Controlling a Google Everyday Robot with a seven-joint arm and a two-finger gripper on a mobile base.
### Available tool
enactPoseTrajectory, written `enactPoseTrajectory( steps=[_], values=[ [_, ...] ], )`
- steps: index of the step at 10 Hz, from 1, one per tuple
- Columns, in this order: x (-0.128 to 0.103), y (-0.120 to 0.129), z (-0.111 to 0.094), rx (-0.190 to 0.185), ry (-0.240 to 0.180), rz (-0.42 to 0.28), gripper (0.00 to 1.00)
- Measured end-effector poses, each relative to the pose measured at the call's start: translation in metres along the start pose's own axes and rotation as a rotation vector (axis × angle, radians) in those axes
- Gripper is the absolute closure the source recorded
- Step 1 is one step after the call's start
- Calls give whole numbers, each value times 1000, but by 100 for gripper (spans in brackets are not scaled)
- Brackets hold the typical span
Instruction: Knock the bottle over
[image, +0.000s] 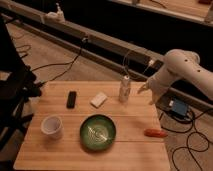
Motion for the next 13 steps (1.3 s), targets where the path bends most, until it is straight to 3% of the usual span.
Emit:
enactPoseTrajectory(
  steps=[2, 5, 10, 13],
  values=[
    [0, 0, 0, 0, 0, 0, 77],
    [10, -3, 0, 23, 1, 19, 100],
    [44, -26, 17, 113, 26, 36, 100],
    [86, -40, 34, 163, 117, 75, 100]
  ],
)
